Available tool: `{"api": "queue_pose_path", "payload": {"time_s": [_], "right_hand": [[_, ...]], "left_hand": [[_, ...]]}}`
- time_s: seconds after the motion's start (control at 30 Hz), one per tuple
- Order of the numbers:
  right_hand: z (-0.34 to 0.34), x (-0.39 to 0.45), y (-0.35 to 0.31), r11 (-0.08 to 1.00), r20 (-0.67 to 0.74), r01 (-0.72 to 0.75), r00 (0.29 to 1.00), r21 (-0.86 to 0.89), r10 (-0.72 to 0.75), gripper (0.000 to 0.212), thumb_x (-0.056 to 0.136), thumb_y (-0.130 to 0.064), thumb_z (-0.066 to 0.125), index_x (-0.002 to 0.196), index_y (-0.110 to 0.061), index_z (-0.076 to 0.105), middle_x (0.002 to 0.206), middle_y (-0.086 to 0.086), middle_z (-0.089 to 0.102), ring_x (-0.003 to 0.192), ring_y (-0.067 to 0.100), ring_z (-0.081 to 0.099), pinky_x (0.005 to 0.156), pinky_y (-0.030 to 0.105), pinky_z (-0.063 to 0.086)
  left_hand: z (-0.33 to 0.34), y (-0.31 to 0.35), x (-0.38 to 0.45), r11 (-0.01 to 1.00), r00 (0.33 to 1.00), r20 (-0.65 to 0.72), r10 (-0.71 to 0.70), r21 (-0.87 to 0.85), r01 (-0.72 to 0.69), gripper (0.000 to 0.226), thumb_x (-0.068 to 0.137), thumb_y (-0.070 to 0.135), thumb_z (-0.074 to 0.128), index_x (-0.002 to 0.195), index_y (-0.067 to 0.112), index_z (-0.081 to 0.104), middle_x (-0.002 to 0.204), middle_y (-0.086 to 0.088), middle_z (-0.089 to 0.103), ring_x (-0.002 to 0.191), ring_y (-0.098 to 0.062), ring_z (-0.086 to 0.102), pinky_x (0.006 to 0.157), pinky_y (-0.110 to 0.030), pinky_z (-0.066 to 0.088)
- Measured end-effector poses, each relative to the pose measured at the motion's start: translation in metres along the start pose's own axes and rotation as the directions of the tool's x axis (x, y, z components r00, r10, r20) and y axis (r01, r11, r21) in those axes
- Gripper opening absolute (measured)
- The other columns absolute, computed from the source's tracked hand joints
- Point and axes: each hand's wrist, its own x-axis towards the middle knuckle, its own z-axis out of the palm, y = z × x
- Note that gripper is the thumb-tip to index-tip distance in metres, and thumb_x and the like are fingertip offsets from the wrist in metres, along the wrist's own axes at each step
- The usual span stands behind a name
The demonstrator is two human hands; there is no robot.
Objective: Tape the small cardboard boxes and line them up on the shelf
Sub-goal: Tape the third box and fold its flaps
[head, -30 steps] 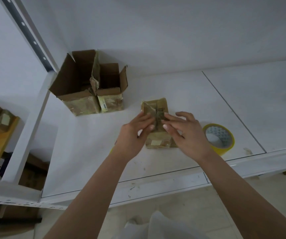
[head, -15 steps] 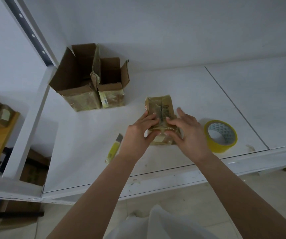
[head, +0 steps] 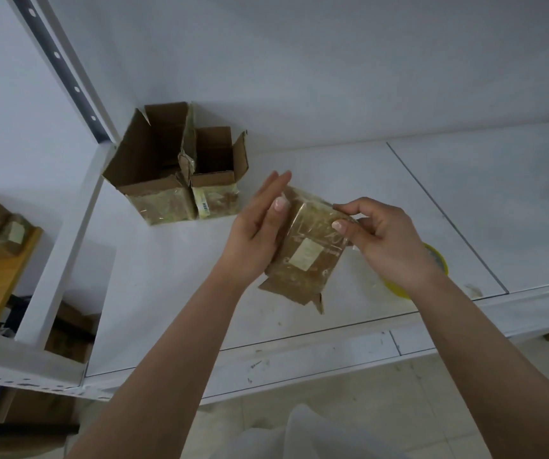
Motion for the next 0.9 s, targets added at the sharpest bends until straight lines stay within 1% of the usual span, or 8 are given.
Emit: {"api": "queue_pose_path", "payload": {"time_s": [0.07,0.17,0.33,0.43,0.5,0.63,0.77,0.9], "right_hand": [[-0.002,-0.003,-0.007,0.999,0.017,0.0,1.0,0.044,0.0,0.015,0.09,-0.021,0.068,0.105,-0.02,0.069,0.076,0.008,0.074,0.075,0.036,0.068,0.071,0.04,0.053],[-0.005,-0.007,-0.012,0.999,-0.004,0.007,1.0,0.043,-0.007,0.014,0.088,-0.02,0.07,0.102,-0.02,0.07,0.069,0.006,0.072,0.066,0.034,0.064,0.061,0.03,0.047],[-0.011,-0.011,-0.014,0.998,-0.032,0.006,0.999,0.057,-0.005,0.018,0.088,-0.019,0.071,0.105,-0.018,0.071,0.071,0.01,0.072,0.069,0.034,0.067,0.075,0.046,0.056],[-0.014,-0.013,-0.014,0.998,-0.044,0.011,0.999,0.058,-0.009,0.02,0.087,-0.019,0.072,0.107,-0.017,0.071,0.074,0.009,0.074,0.073,0.033,0.07,0.078,0.051,0.055],[-0.015,-0.014,-0.014,0.998,-0.051,0.01,0.999,0.064,-0.007,0.02,0.087,-0.018,0.072,0.107,-0.017,0.071,0.075,0.007,0.074,0.074,0.029,0.071,0.079,0.05,0.055],[-0.013,-0.016,-0.014,0.999,-0.137,0.031,0.99,0.033,-0.026,0.027,0.085,-0.026,0.074,0.111,-0.019,0.069,0.075,-0.003,0.074,0.072,0.011,0.071,0.075,0.027,0.055],[-0.015,-0.014,-0.018,0.977,-0.268,0.032,0.959,-0.213,-0.09,0.046,0.081,-0.043,0.074,0.117,-0.019,0.059,0.071,-0.007,0.068,0.066,0.007,0.065,0.067,0.019,0.047],[-0.01,-0.017,-0.017,0.979,-0.291,0.133,0.941,-0.156,-0.175,0.035,0.083,-0.029,0.075,0.111,-0.014,0.061,0.058,-0.003,0.061,0.059,0.011,0.058,0.062,0.009,0.04]], "left_hand": [[0.009,0.009,0.001,1.0,1.0,0.024,-0.008,-0.003,0.008,0.042,0.105,0.031,0.032,0.145,0.025,0.04,0.141,0.031,0.034,0.145,-0.001,0.021,0.113,-0.008,0.018],[0.017,0.014,0.0,0.999,0.995,0.081,-0.05,0.018,0.049,0.054,0.1,0.045,0.025,0.149,0.027,0.037,0.157,0.012,0.029,0.148,-0.004,0.013,0.119,-0.021,0.013],[0.024,0.014,-0.001,0.991,0.99,0.103,0.097,0.08,-0.105,0.049,0.104,0.031,0.023,0.144,0.01,0.043,0.15,0.001,0.04,0.149,-0.015,0.017,0.123,-0.031,0.01],[0.028,0.012,0.0,0.984,0.985,0.134,0.113,0.121,-0.129,0.049,0.1,0.038,0.033,0.133,0.005,0.05,0.139,-0.006,0.048,0.147,-0.022,0.024,0.12,-0.037,0.021],[0.032,0.011,0.0,0.979,0.986,0.109,0.127,0.146,-0.142,0.039,0.101,0.027,0.043,0.126,0.0,0.052,0.13,0.0,0.05,0.138,-0.018,0.036,0.113,-0.033,0.032],[0.038,0.014,0.001,0.967,0.983,-0.016,0.18,0.184,-0.174,0.023,0.101,0.02,0.046,0.11,0.002,0.058,0.127,-0.011,0.052,0.122,-0.017,0.049,0.094,-0.006,0.035],[0.04,0.017,0.005,0.959,0.975,-0.067,0.21,0.209,-0.192,0.039,0.098,0.034,0.04,0.107,0.002,0.06,0.123,-0.012,0.054,0.122,-0.019,0.049,0.094,-0.009,0.036],[0.042,0.013,0.004,0.957,0.974,-0.08,0.214,0.217,-0.192,0.029,0.101,0.027,0.042,0.107,0.004,0.06,0.124,-0.012,0.055,0.115,-0.012,0.051,0.093,-0.007,0.036]]}}
